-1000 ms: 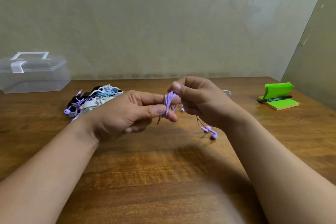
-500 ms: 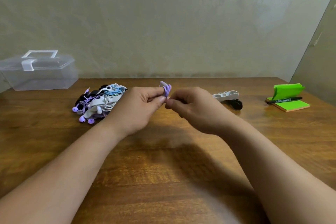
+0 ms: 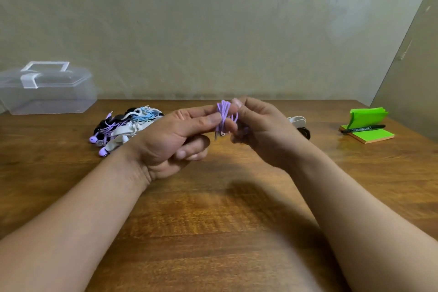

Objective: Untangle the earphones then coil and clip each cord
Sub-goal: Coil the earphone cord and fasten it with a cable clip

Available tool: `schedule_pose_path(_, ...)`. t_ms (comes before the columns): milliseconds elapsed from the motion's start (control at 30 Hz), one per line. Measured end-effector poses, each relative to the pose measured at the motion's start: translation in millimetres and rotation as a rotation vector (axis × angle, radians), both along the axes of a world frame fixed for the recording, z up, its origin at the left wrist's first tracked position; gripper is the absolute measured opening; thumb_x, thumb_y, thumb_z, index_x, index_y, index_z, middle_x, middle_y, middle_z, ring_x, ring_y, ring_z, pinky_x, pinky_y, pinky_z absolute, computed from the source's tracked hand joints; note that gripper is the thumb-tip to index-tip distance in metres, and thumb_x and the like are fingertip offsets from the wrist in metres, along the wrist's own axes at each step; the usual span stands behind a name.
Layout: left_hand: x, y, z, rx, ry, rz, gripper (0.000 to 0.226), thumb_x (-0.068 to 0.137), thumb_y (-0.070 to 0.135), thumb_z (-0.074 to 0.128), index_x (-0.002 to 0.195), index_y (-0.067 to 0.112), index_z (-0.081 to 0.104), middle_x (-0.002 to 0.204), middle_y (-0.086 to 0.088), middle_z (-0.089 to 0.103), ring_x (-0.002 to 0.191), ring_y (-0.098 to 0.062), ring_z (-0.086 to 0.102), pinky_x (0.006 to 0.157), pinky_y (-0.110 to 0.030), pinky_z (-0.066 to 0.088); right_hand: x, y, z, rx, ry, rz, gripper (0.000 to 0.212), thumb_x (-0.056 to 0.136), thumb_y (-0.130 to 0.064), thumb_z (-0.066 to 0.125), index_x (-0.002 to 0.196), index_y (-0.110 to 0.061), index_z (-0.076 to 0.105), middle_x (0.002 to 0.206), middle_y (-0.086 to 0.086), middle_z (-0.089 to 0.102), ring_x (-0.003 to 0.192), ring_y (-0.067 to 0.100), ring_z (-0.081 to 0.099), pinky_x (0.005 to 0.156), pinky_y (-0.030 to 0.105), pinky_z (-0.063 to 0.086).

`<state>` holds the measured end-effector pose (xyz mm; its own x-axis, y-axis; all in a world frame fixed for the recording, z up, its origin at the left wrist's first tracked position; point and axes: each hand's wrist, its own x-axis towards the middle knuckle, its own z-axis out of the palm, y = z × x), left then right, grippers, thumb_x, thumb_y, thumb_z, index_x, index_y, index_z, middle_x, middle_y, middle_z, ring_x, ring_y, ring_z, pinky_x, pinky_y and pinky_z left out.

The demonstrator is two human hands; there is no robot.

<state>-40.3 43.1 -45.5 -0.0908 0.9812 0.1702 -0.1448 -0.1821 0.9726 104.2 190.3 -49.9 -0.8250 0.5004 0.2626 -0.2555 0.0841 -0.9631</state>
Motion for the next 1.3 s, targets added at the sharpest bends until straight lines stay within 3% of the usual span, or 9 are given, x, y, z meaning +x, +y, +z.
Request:
schedule_pose_path(167, 0.2, 16.9, -14.6, 0.068, 0.009, 0.329, 0.029, 0.103, 0.017, 0.057, 0.128, 0.014, 0.072, 0.106, -0.009, 0.075, 0.031, -0.003, 0.026, 0.045, -0.023, 0.016, -18.1, -19.1, -11.3, -0.255, 0.016, 0.011, 0.017, 0.108, -0.011, 0.051, 0.112, -0.003, 0.065, 0.079, 0.007, 0.055, 0.066, 0.014, 0.055, 0.063, 0.029, 0.057)
schedule_pose_path(300, 5.6, 17.6, -15.0, 0.138, 0.254, 0.543, 0.032, 0.105, 0.011, 0.055, 0.135, 0.015, 0.067, 0.055, 0.0, 0.058, 0.037, 0.002, 0.043, 0.046, -0.01, 0.033, -22.2, -26.5, -12.5, -0.401, 0.007, 0.023, 0.028, 0.109, -0.001, 0.043, 0.128, 0.004, 0.063, 0.08, 0.009, 0.059, 0.074, 0.019, 0.065, 0.07, 0.03, 0.061)
schedule_pose_path(333, 7.8, 17.1, -13.5, 0.153, 0.304, 0.573, 0.032, 0.105, 0.009, 0.055, 0.135, 0.015, 0.065, 0.077, -0.018, 0.036, 0.046, 0.008, 0.053, 0.053, -0.005, 0.038, -22.4, -27.9, -12.5, -0.427, 0.003, 0.03, 0.03, 0.108, 0.0, 0.043, 0.131, 0.005, 0.062, 0.081, 0.009, 0.06, 0.075, 0.019, 0.065, 0.071, 0.029, 0.061)
schedule_pose_path(367, 8.6, 16.8, -12.7, 0.17, 0.344, 0.581, 0.031, 0.105, 0.008, 0.056, 0.132, 0.018, 0.066, 0.1, 0.021, 0.06, 0.061, 0.011, 0.063, 0.065, -0.004, 0.043, -22.7, -29.2, -12.1, -0.451, -0.002, 0.032, 0.031, 0.107, 0.001, 0.044, 0.133, 0.005, 0.062, 0.083, 0.01, 0.061, 0.076, 0.018, 0.065, 0.071, 0.029, 0.061)
schedule_pose_path(467, 5.4, 17.0, -15.3, 0.181, 0.444, 0.611, 0.03, 0.103, 0.012, 0.062, 0.119, 0.036, 0.07, 0.106, 0.016, 0.078, 0.097, 0.005, 0.07, 0.089, -0.013, 0.047, -23.1, -29.4, -11.9, -0.466, -0.026, 0.004, 0.031, 0.105, 0.001, 0.049, 0.133, 0.004, 0.063, 0.087, 0.01, 0.064, 0.076, 0.017, 0.066, 0.072, 0.027, 0.06)
schedule_pose_path(567, 4.5, 17.1, -17.4, 0.176, 0.5, 0.641, 0.03, 0.103, 0.016, 0.062, 0.113, 0.043, 0.071, 0.1, 0.011, 0.079, 0.076, 0.001, 0.066, 0.08, -0.021, 0.051, -20.3, -30.0, -10.5, -0.436, -0.048, -0.031, 0.026, 0.104, 0.0, 0.054, 0.128, 0.005, 0.062, 0.083, 0.008, 0.067, 0.074, 0.016, 0.066, 0.072, 0.029, 0.058)
schedule_pose_path(700, 2.6, 19.9, -18.2, 0.17, 0.349, 0.607, 0.029, 0.103, 0.012, 0.061, 0.129, 0.019, 0.07, 0.11, 0.011, 0.078, 0.114, -0.002, 0.068, 0.105, -0.02, 0.048, -16.1, -30.5, -7.3, -0.418, -0.054, -0.037, 0.019, 0.101, -0.001, 0.06, 0.12, -0.001, 0.062, 0.085, 0.009, 0.069, 0.075, 0.017, 0.067, 0.071, 0.029, 0.06)
schedule_pose_path(1100, -0.6, 22.7, -21.3, 0.187, 0.282, 0.555, 0.025, 0.103, 0.01, 0.06, 0.119, 0.025, 0.071, 0.11, -0.003, 0.079, 0.109, -0.021, 0.074, 0.104, -0.039, 0.053, -14.7, -27.0, -5.0, -0.636, -0.043, 0.079, 0.014, 0.101, -0.002, 0.06, 0.111, -0.001, 0.068, 0.086, 0.01, 0.067, 0.072, 0.015, 0.067, 0.07, 0.024, 0.062)
schedule_pose_path(1300, -5.0, 21.6, -22.1, 0.164, 0.266, 0.55, 0.026, 0.104, 0.009, 0.058, 0.125, 0.019, 0.069, 0.114, -0.004, 0.078, 0.112, -0.02, 0.073, 0.106, -0.039, 0.054, -11.6, -23.9, -5.6, -0.38, -0.053, 0.019, 0.013, 0.099, 0.001, 0.063, 0.112, 0.002, 0.062, 0.092, 0.016, 0.071, 0.078, 0.02, 0.071, 0.075, 0.031, 0.064)
